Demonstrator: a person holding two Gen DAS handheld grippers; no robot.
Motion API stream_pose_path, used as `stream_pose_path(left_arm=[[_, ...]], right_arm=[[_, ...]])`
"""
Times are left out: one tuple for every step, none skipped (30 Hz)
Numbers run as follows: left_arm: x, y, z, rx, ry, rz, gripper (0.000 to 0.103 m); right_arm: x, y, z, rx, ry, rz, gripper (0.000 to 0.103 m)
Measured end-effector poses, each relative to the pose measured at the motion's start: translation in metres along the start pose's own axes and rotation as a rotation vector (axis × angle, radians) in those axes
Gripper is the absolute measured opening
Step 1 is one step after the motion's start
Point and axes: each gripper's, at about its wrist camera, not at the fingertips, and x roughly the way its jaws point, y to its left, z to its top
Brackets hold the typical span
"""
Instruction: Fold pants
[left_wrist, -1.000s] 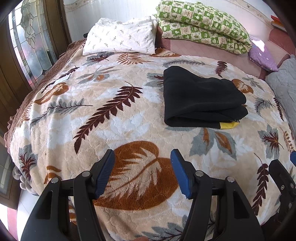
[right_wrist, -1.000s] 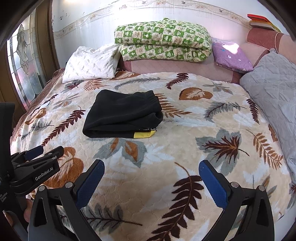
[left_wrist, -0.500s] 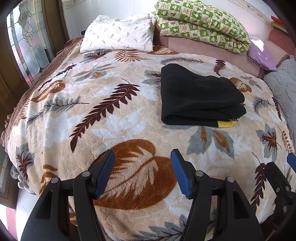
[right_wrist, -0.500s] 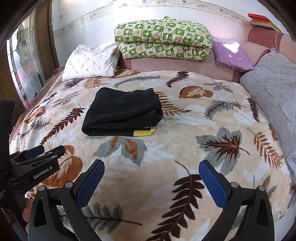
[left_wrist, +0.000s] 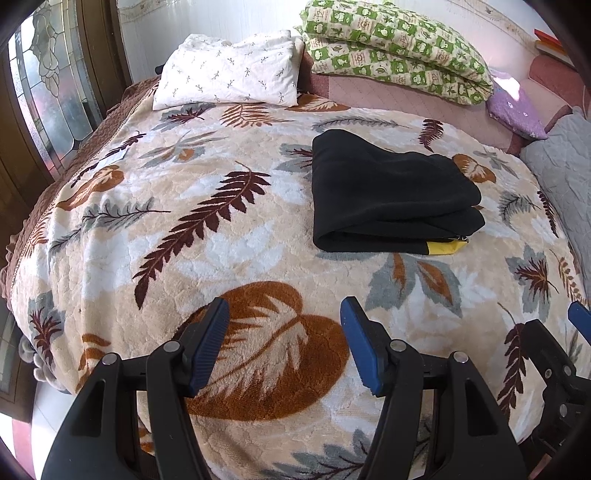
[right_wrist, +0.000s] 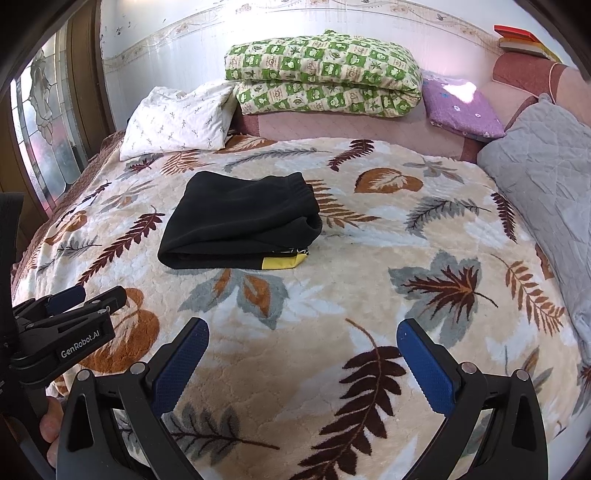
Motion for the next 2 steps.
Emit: stream_pose_path(left_arm=[[-0.0002,-0.0002,-0.0002,0.002,0.0,0.0,0.062],[-0.0003,-0.0003,-0.0003,0.003,-0.002,0.0,0.062]], right_arm=[[-0.0001,-0.0005,0.0002,0.0,0.0,0.001,0.102],[-0.0002,-0.0011,0.0004,0.0,-0.001,0.001,0.102]])
